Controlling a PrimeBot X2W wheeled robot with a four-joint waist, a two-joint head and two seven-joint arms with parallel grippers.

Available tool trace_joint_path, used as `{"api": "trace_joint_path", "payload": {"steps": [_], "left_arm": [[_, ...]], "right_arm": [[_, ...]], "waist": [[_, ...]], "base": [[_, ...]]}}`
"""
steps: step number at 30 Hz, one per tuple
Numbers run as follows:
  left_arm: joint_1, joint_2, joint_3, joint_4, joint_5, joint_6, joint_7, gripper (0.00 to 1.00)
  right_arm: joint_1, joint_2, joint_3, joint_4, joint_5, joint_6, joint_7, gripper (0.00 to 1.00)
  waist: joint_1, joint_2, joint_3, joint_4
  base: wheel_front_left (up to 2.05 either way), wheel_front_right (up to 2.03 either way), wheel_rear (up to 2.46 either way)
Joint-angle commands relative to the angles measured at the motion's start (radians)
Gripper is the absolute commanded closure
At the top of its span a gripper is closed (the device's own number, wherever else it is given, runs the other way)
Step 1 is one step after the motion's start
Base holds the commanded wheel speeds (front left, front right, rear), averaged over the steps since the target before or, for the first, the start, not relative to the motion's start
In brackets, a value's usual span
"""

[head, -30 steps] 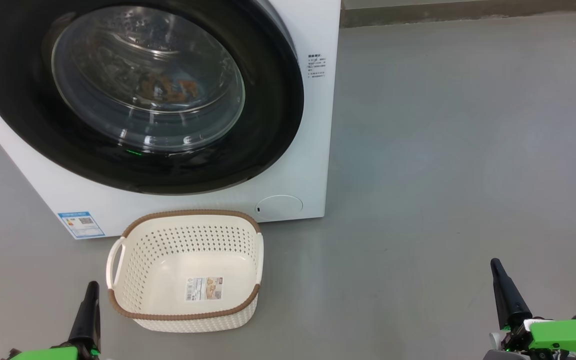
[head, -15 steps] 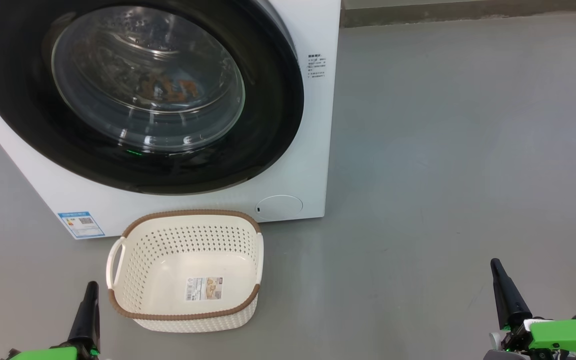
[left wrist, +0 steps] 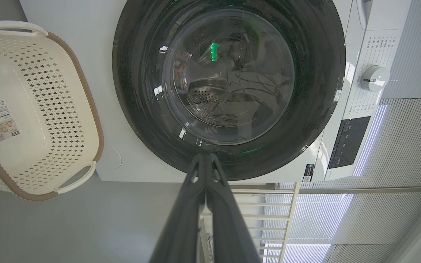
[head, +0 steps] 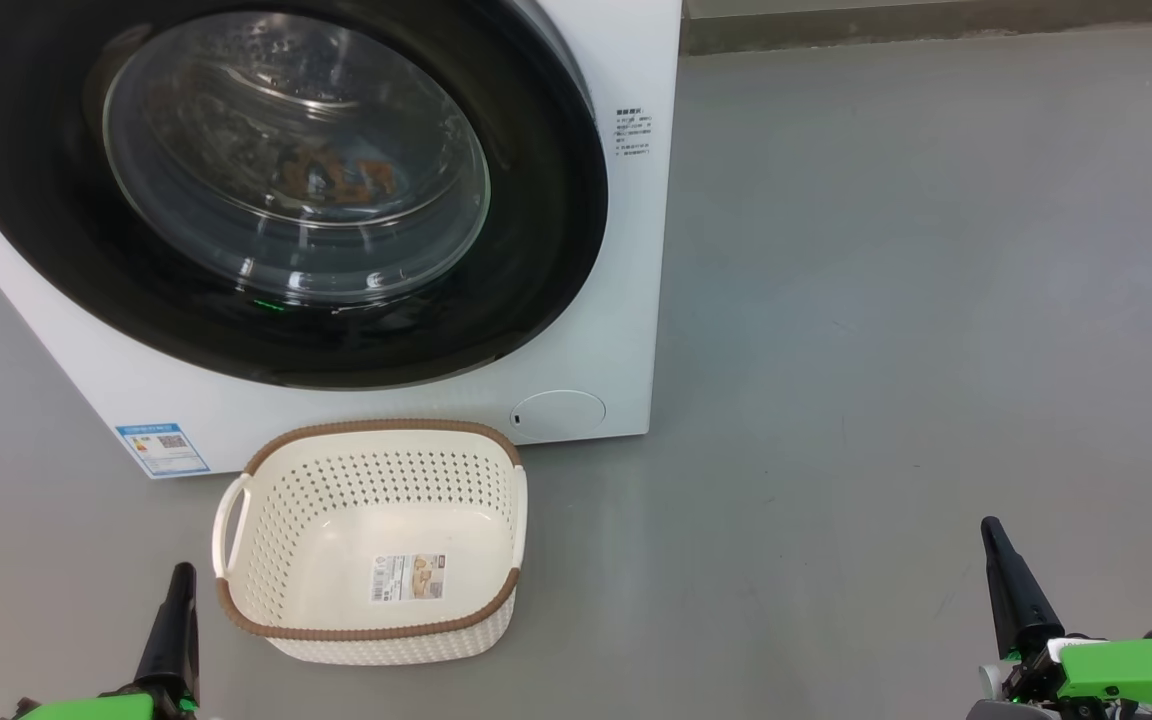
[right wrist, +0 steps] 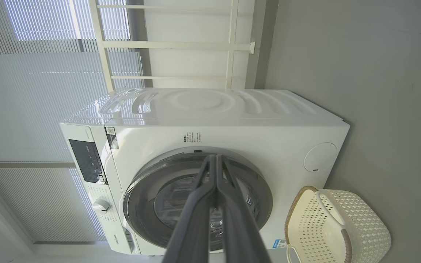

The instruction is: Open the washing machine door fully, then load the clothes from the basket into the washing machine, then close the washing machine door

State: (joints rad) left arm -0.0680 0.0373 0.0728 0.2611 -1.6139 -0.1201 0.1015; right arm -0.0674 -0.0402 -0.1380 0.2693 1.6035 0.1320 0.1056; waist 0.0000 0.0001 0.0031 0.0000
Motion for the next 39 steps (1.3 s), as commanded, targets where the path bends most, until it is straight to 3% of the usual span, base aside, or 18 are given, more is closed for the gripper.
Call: {"api": "trace_joint_path", "payload": {"steps": [1,39], "left_arm": [[-0.039,0.018,0.035,-0.016,0.000,-0.011,0.007,1.00],[-0.040,0.016,0.038,-0.016,0.003,-0.011,0.009,1.00]], "right_arm": [[-0.041,-0.010,0.024,-0.025,0.005,-0.001,0.008,1.00],[-0.041,-0.010,0.024,-0.025,0.005,-0.001,0.008,1.00]], "waist": [[0.0000,-0.0001,0.000,0.000],[0.0000,-0.0001,0.000,0.000]], "base": [[0.00,0.00,0.00],[0.00,0.00,0.00]]}}
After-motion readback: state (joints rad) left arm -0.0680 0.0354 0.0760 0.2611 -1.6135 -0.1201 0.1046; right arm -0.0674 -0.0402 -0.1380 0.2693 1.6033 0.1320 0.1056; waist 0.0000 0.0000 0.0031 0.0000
